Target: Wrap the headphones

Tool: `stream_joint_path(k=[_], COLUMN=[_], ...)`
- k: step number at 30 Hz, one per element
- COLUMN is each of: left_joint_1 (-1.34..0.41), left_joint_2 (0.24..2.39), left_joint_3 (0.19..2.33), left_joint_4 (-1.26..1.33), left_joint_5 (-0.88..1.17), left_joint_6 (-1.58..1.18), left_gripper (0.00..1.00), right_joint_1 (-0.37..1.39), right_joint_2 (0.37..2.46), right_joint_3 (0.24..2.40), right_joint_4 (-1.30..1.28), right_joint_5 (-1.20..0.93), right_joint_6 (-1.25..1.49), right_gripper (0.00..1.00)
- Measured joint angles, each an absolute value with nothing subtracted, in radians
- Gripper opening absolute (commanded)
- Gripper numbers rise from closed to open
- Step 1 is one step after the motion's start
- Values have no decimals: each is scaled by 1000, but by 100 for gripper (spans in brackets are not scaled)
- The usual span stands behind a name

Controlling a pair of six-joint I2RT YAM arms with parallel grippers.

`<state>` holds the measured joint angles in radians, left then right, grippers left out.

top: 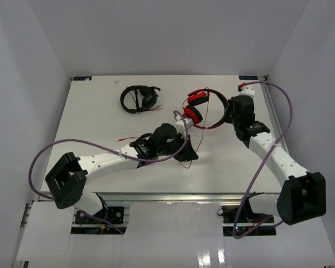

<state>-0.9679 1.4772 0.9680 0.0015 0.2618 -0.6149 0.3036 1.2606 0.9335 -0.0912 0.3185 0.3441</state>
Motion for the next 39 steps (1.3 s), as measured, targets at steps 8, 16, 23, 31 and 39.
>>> stream_joint_path(k=[8,16,23,31,39], left_joint_1=[-1009,-1010,-1008,-999,-998], left_joint_2=[1584,1572,1530,1537,1587], left_joint_3=[1070,1172,1283,1349,1440], left_joint_4=[-52,-197,-331,-448,-529], left_joint_5=[248,157,68,32,-47], left_joint_6=[-598,-528,-435,-345,-242], left_gripper=[0,0,0,0,0], right_joint_1=[304,305,316,371,427], right_joint_2=[1261,1248,1221,1185,1172], right_joint_3=[897,838,770,705,702], right_joint_4=[-49,-12,33,73,109], right_joint_5=[336,343,355,356,346], right_joint_6=[326,279,196,88,-22], right_gripper=[8,8,8,8,8])
